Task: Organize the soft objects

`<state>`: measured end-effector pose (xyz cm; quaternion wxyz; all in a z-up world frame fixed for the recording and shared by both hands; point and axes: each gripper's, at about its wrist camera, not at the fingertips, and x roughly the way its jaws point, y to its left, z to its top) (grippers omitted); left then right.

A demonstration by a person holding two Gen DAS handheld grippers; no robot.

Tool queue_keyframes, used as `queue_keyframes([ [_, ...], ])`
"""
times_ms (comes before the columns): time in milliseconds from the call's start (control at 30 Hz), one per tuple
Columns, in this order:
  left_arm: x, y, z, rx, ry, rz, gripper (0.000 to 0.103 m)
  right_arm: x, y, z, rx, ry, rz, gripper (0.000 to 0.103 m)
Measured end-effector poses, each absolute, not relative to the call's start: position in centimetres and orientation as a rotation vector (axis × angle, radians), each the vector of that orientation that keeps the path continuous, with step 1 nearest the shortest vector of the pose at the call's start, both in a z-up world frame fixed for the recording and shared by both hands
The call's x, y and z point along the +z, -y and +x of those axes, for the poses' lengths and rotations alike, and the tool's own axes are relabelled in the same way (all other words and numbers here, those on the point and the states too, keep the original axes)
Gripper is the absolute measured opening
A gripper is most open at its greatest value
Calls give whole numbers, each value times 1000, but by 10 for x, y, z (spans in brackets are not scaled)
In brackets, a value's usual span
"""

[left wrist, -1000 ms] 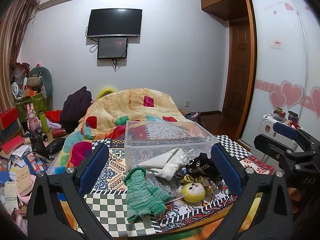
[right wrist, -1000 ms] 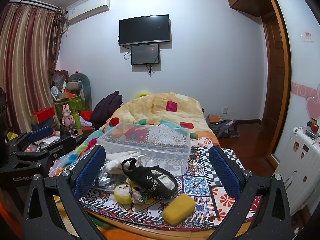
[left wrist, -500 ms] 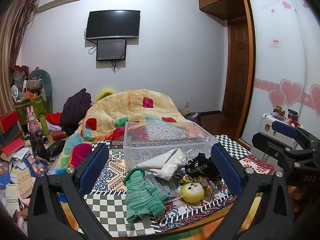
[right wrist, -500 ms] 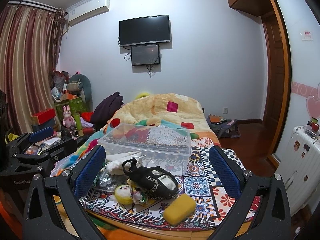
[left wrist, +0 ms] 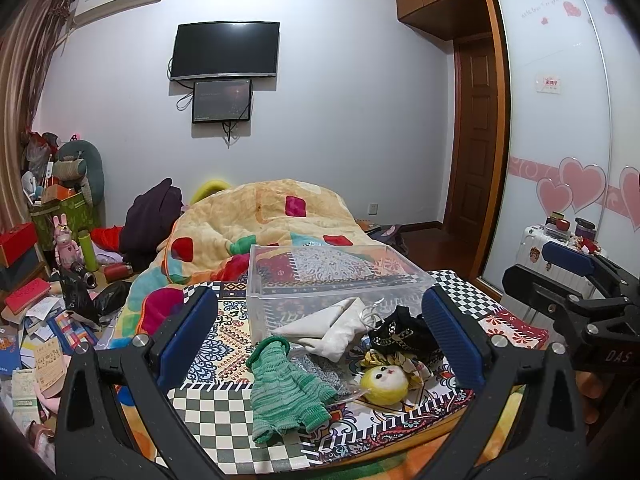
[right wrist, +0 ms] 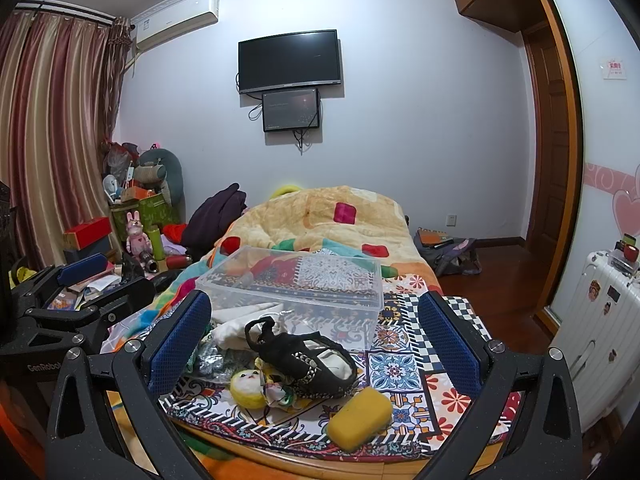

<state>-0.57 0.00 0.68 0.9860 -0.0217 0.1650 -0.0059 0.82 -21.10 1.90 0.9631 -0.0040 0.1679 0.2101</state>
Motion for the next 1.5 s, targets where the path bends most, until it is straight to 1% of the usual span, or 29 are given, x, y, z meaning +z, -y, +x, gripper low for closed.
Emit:
queue_keyframes([
  [900, 1, 0, -3, -2, -352, -42, 103, 18, 211, 9, 425, -364, 12, 103],
  [1267, -47, -25, 29, -11, -548, -105, 103, -14, 238, 35, 307, -526, 56, 103],
  [1300, -51, -28, 32, -9, -565, -114, 103, -18, 240, 37, 293, -545, 55, 102],
  [1367, -59, -30, 37, -8, -589, -126, 103, -27, 244, 41, 272, -584, 52, 97],
  [1433, -66, -32, 41, -6, -607, -132, 103, -37, 247, 47, 269, -634, 54, 88],
  [1467, -69, -33, 43, 0, -618, -136, 103, -40, 249, 50, 272, -657, 60, 86],
  [1500, -73, -35, 45, 5, -626, -145, 101, -44, 250, 52, 275, -681, 67, 82],
])
